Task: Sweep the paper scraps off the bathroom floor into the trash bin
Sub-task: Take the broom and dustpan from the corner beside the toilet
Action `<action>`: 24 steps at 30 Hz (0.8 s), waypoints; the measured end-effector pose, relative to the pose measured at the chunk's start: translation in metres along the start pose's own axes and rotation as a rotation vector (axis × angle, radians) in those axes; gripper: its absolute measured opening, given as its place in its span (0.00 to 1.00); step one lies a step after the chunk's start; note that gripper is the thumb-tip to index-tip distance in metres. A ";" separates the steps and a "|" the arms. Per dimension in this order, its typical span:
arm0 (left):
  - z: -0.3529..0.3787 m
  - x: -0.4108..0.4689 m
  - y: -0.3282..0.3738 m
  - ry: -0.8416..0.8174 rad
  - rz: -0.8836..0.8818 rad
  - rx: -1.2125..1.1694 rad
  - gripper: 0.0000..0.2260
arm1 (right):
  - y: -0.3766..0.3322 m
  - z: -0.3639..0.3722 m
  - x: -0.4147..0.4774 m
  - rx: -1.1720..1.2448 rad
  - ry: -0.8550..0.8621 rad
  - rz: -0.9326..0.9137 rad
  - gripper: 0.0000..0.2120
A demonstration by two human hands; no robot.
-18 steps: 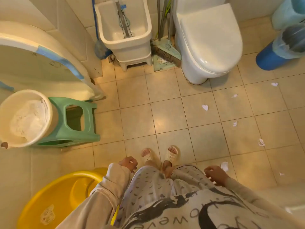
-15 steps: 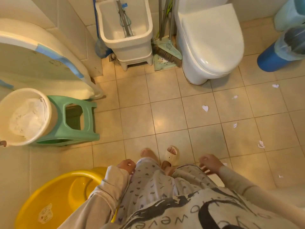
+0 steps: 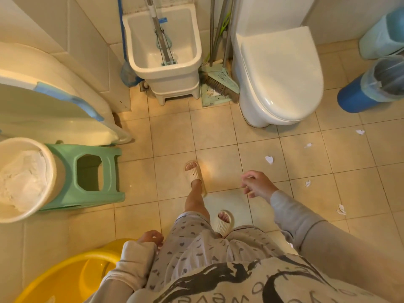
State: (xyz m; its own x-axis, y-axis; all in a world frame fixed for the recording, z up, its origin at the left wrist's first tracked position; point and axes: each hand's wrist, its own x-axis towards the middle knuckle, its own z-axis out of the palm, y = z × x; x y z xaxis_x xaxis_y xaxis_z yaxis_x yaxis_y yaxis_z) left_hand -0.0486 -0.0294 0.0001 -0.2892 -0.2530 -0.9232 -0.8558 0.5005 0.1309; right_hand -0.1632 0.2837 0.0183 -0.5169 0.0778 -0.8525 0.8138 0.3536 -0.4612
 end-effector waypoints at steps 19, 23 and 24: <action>-0.143 0.055 0.344 -0.113 0.320 -0.219 0.13 | -0.068 -0.043 0.051 0.196 0.125 0.401 0.05; -0.145 0.071 0.355 -0.093 0.265 -0.170 0.13 | -0.111 -0.065 0.082 0.214 0.128 0.339 0.04; -0.145 0.077 0.355 -0.078 0.238 -0.145 0.12 | -0.125 -0.071 0.092 0.203 0.121 0.321 0.04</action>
State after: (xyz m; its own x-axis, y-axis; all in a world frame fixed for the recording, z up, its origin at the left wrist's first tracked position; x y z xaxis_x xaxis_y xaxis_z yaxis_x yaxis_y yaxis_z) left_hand -0.4372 0.0088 0.0280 -0.4599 -0.0752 -0.8848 -0.8221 0.4127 0.3923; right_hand -0.3315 0.3130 0.0146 -0.2458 0.2681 -0.9315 0.9687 0.1035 -0.2258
